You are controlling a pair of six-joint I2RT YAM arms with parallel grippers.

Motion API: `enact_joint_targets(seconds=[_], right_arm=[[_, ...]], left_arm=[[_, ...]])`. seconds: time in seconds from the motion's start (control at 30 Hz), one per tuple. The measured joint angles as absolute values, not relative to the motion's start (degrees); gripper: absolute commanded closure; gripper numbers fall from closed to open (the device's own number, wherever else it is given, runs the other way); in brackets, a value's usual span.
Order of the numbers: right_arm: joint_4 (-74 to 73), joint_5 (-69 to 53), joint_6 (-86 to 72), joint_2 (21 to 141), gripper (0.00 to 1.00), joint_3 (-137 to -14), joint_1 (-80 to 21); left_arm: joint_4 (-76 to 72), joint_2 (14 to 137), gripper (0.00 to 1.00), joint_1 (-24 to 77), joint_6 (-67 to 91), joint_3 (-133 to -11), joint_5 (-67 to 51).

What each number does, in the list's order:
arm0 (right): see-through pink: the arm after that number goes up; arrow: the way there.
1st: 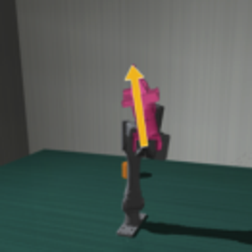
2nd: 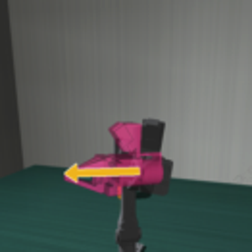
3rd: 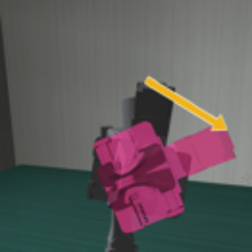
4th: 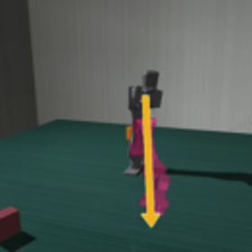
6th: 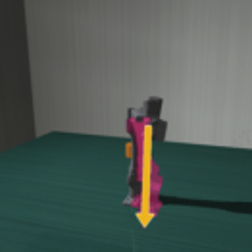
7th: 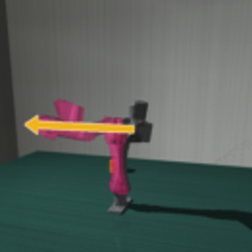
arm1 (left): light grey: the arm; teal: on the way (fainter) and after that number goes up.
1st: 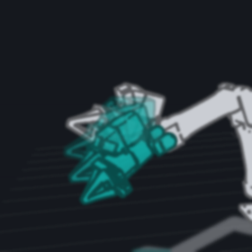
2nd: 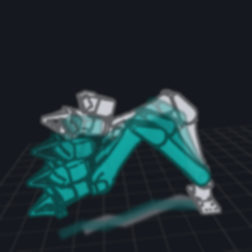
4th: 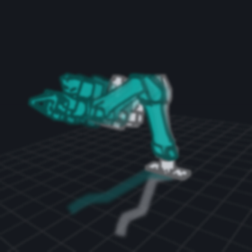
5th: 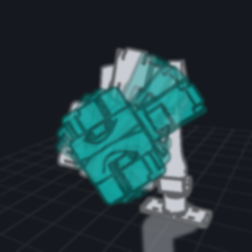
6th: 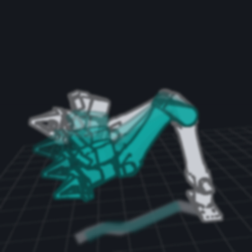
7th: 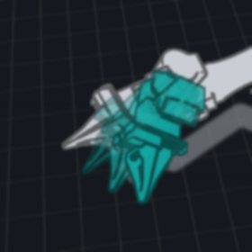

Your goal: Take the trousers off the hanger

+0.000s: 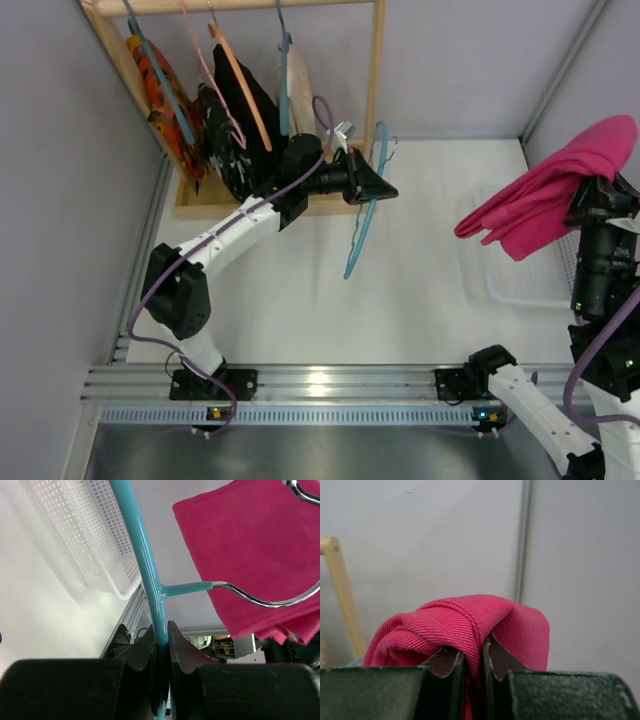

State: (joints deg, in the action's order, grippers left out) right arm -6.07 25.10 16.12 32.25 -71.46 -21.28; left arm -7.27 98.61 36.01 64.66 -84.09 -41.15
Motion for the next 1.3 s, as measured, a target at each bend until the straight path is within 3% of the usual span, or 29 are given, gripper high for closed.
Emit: enact_joint_targets(seconds=[0.27,0.73,1.03,1.3], right_arm=[[-8.9,36.2,19.8,27.0,1.00,-67.2,-13.8],[-15.2,42.9,17.3,16.2,1.00,-51.4,0.6],[-15.6,42.9,14.7,15.7,1.00,-40.0,2.8],[-8.6,41.8,13.9,24.4,1.00,-37.7,2.8]], left_arm=[[-6.9,97.5,1.00,36.0,62.8,-84.1,-41.7],[-6.8,94.0,1.00,36.0,62.1,-82.3,-41.7],[-6.4,92.2,1.00,36.0,61.8,-81.2,-41.8],[-6.4,91.1,1.00,36.0,61.5,-80.7,-42.2]])
